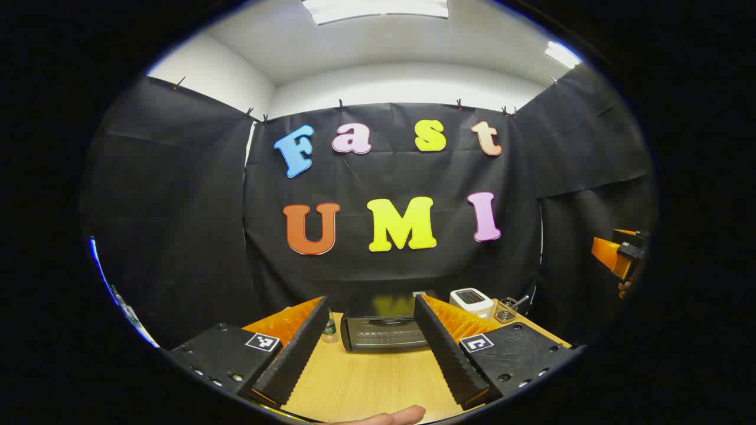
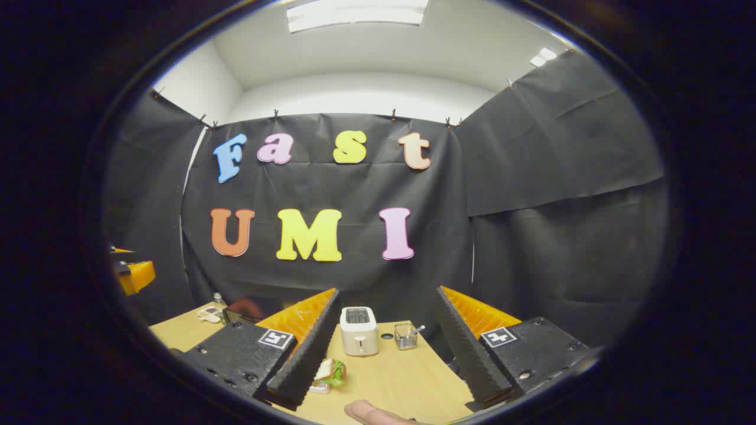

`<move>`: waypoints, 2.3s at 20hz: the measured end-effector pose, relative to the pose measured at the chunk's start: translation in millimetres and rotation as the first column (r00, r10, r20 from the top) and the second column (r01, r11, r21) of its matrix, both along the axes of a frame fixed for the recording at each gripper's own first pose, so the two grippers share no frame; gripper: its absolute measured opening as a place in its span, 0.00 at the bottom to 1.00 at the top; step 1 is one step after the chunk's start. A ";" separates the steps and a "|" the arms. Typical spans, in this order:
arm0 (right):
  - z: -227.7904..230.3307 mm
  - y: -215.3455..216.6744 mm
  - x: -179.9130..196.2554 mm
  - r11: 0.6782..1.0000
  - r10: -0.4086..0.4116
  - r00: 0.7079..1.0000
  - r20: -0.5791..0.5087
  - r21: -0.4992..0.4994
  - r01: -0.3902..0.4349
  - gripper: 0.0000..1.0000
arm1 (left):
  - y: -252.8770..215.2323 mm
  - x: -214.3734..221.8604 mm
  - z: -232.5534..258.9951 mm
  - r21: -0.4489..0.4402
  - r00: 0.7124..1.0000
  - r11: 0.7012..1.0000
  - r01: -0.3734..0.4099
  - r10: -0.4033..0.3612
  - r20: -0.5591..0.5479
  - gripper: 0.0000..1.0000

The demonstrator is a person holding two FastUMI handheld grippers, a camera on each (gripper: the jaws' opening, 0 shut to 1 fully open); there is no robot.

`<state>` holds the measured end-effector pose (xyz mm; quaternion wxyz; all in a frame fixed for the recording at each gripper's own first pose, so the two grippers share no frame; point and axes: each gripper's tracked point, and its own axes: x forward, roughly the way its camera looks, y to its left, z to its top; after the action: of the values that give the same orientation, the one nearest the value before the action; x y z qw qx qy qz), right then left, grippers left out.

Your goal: Open the electric oven with the left hand, put the food in, and close the electric oven.

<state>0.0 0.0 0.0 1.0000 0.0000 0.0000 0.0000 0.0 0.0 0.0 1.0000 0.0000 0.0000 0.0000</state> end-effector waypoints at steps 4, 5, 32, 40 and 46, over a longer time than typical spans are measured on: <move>0.4 5.1 1.0 1.000 0.013 1.000 -0.002 0.016 -0.013 0.89 | 2.9 0.8 3.6 0.022 1.000 1.000 -0.018 0.017 0.023 0.95; -0.1 6.5 0.6 1.000 0.018 1.000 -0.001 0.012 -0.018 0.90 | 3.2 1.7 3.0 0.024 0.999 1.000 -0.018 0.018 0.027 0.95; -11.8 -13.0 60.5 0.999 -0.035 0.986 0.161 -0.015 0.038 1.00 | -37.5 293.7 -132.8 -0.049 0.988 0.999 0.011 -0.018 -0.152 0.95; -34.8 -15.8 63.1 1.000 -0.015 0.993 0.120 0.003 0.014 1.00 | -50.5 336.1 -221.6 -0.004 0.927 1.000 0.009 -0.010 -0.374 0.95; -39.8 -18.8 59.2 1.000 -0.018 0.994 0.108 0.009 0.017 1.00 | -56.5 323.6 -246.8 -0.038 0.873 0.999 0.034 -0.048 -0.485 0.94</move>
<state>59.2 -18.8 -39.8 0.9985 0.0039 -0.0542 -0.0088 323.6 -56.5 -246.8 0.9677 -0.0140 0.2507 -0.0213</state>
